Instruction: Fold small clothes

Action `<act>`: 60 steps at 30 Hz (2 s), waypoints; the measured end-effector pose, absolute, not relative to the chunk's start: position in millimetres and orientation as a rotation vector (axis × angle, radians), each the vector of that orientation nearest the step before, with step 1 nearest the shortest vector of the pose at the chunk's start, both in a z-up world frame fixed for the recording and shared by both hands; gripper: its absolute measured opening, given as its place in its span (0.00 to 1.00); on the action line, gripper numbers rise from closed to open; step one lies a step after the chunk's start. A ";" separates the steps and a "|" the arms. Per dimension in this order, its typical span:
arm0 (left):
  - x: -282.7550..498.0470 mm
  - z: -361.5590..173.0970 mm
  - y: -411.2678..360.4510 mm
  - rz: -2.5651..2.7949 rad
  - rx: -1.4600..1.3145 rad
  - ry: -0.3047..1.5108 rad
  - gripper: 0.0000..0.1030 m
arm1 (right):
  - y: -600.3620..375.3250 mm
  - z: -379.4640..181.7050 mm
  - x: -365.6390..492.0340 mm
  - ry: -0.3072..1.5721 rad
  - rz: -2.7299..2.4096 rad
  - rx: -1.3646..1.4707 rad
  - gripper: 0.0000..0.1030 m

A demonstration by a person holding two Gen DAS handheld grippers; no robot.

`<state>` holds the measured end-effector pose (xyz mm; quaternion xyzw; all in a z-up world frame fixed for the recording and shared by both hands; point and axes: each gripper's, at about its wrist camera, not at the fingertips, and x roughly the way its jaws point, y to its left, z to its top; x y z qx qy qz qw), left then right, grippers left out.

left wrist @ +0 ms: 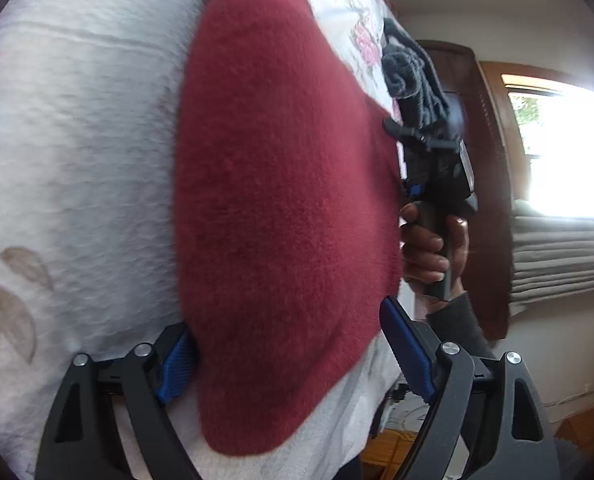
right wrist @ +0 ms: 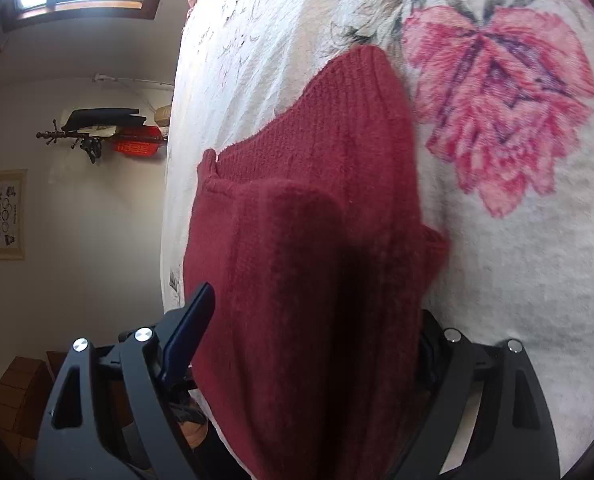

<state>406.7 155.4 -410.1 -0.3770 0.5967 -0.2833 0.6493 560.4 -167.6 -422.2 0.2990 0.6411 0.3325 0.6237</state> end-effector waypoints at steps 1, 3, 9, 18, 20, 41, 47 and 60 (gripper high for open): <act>405.1 -408.5 152.4 -0.628 -0.844 1.363 0.82 | -165.4 -422.9 560.3 1.470 0.761 0.680 0.82; 404.3 -407.1 149.2 -0.587 -0.816 1.384 0.77 | -162.7 -423.1 558.4 1.466 0.755 0.655 0.82; 404.4 -405.7 156.0 -0.519 -0.826 1.438 0.45 | -155.5 -423.2 554.5 1.450 0.725 0.680 0.41; 397.9 -379.6 166.6 -0.517 -0.780 1.396 0.36 | -144.2 -386.0 533.7 1.345 0.666 0.663 0.35; 396.0 -370.4 170.8 -0.521 -0.767 1.379 0.36 | -140.0 -374.1 527.4 1.324 0.654 0.650 0.35; 261.4 -283.8 267.3 -0.437 -0.724 1.214 0.36 | -13.5 -315.4 433.6 1.321 0.822 0.631 0.34; 186.1 -315.7 306.5 -0.365 -0.805 1.208 0.36 | 44.6 -360.8 388.8 1.421 0.896 0.611 0.34; 136.7 -310.1 338.2 -0.037 -0.677 1.142 0.63 | 2.2 -343.2 347.9 1.330 0.618 0.529 0.61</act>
